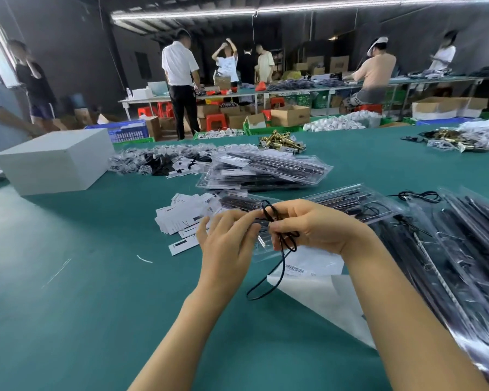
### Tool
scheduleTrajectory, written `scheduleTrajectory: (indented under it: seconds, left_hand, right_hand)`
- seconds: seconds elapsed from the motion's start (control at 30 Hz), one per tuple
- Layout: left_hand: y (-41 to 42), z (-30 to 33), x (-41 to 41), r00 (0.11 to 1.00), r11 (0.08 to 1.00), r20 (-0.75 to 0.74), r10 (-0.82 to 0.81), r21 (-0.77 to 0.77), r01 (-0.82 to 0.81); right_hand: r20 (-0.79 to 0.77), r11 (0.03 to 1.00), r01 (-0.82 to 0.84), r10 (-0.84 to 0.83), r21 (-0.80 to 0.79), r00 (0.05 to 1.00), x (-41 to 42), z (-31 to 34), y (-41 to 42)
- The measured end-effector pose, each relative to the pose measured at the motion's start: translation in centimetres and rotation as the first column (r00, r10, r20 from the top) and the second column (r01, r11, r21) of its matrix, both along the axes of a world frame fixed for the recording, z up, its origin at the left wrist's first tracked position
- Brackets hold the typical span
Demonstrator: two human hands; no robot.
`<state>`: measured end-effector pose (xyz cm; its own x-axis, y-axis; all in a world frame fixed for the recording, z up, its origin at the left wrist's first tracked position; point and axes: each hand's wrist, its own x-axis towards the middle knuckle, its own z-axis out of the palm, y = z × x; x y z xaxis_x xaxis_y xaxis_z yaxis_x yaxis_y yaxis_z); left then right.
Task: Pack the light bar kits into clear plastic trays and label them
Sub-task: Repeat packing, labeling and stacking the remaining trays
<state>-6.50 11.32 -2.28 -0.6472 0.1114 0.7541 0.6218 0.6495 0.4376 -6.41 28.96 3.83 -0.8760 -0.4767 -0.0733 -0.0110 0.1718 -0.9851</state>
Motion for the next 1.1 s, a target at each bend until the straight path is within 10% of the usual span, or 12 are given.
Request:
scheduleTrajectory:
  seconds: [0.53, 0.73, 1.1]
  left_hand:
    - [-1.8, 1.5, -0.9, 0.875, 0.854, 0.340, -0.344, 0.501, 0.141]
    - [-2.1, 1.5, -0.9, 0.924, 0.838, 0.275, -0.267, 0.540, 0.081]
    - [-3.7, 2.1, -1.3, 0.943, 0.909, 0.249, -0.222, 0.402, 0.108]
  right_hand:
    - [-0.256, 0.891, 0.180, -0.075, 0.416, 0.964, -0.1, 0.5, -2.9]
    - [-0.656, 0.708, 0.440, 0.044, 0.553, 0.754, 0.7, 1.0, -5.1]
    - [-0.651, 0.734, 0.434, 0.015, 0.523, 0.759, 0.1, 0.5, -5.2]
